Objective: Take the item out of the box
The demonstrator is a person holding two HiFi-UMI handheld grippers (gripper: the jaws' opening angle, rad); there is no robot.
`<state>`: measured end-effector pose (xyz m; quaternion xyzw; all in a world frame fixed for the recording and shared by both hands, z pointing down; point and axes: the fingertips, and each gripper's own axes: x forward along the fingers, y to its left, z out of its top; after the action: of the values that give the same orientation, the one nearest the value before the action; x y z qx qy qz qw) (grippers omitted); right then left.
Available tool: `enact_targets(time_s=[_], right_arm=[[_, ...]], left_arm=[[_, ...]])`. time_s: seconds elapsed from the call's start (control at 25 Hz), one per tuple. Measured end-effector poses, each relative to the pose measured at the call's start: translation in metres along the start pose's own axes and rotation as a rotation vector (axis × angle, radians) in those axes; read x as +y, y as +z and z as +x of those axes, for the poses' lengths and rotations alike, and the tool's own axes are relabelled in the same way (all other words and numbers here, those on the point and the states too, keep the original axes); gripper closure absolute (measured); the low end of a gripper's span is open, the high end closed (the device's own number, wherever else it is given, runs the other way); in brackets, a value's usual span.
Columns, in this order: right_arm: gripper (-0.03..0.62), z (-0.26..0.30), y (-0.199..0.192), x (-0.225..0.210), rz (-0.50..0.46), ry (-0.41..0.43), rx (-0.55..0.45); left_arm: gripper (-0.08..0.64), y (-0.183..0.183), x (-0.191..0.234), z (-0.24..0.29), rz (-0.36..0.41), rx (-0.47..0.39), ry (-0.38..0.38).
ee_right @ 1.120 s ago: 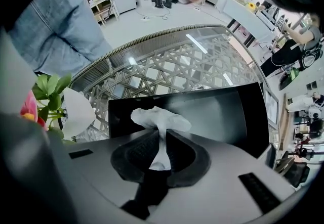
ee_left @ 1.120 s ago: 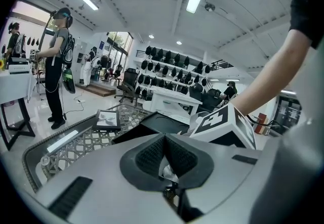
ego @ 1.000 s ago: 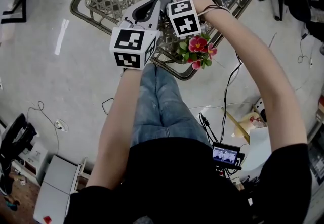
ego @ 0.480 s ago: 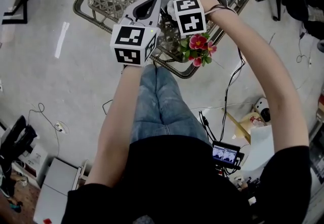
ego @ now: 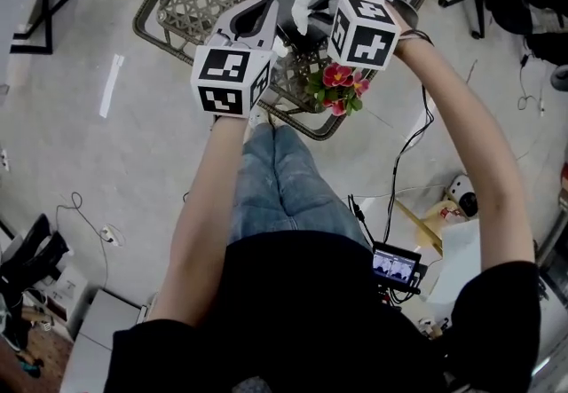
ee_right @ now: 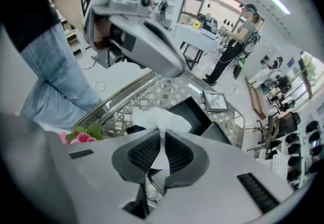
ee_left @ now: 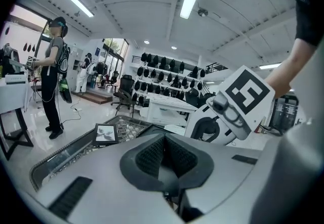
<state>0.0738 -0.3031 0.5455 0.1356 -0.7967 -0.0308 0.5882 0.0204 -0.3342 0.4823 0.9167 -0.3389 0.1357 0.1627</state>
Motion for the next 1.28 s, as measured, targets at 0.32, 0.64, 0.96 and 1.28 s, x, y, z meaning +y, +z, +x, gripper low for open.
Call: enact_targets(time_s=[0.32, 0.64, 0.96, 1.28], right_arm=[[0.565, -0.079, 0.020, -0.023, 0.372, -0.195, -0.246], [0.565, -0.135, 0.031, -0.032, 0.631, -0.381, -0.464], [0.564, -0.195, 0.031, -0.039, 0.824, -0.590, -0.692], [0.563, -0.255, 0.020, -0.033, 0.929, -0.818, -0.832]], left_arm=[[0.540, 0.034, -0.010, -0.014, 0.032, -0.042, 0.004], [0.540, 0.070, -0.015, -0.032, 0.073, -0.122, 0.022], [0.540, 0.113, -0.022, -0.055, 0.116, -0.204, 0.047], [0.540, 0.155, -0.030, -0.081, 0.187, -0.285, 0.065]])
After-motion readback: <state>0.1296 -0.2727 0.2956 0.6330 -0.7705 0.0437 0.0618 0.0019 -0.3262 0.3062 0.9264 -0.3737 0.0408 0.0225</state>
